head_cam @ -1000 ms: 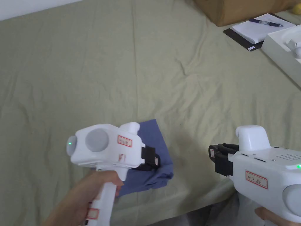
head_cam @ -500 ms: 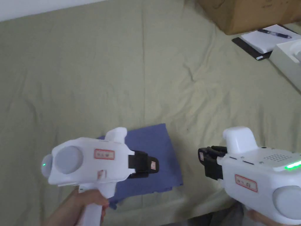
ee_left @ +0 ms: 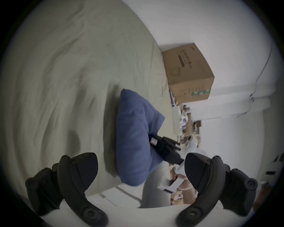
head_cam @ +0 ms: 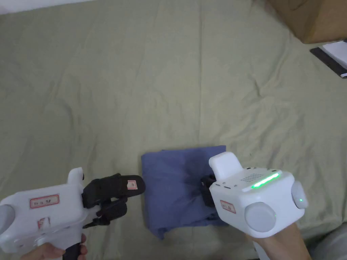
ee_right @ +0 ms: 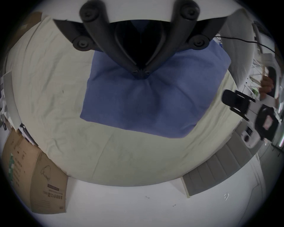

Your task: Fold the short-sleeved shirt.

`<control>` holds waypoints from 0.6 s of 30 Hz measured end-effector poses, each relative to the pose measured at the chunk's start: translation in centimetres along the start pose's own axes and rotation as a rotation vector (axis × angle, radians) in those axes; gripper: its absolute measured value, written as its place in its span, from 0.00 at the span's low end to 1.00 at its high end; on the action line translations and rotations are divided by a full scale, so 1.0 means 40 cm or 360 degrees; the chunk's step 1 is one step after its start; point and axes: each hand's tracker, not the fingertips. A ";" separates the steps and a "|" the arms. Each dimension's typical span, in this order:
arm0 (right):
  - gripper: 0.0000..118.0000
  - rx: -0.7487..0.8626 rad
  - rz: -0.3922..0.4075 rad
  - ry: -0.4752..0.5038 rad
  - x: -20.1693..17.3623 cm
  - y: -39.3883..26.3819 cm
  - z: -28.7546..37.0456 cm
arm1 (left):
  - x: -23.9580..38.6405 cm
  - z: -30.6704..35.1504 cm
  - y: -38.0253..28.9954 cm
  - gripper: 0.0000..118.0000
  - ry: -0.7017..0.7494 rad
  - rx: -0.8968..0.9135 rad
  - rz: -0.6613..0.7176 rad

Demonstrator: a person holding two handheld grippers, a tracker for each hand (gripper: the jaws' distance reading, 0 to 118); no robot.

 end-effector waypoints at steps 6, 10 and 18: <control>0.00 -0.0011 -0.0027 0.0009 0.018 -0.009 0.005 | -0.065 -0.131 0.078 0.96 -0.0092 -0.0185 -0.0047; 0.00 -0.0024 -0.0009 -0.0020 0.006 -0.007 -0.001 | -0.054 -0.212 0.092 0.96 -0.0235 -0.0216 -0.0041; 0.00 0.0017 -0.0146 -0.0051 0.001 0.006 0.016 | -0.061 -0.259 0.089 0.18 -0.0034 -0.0354 -0.0078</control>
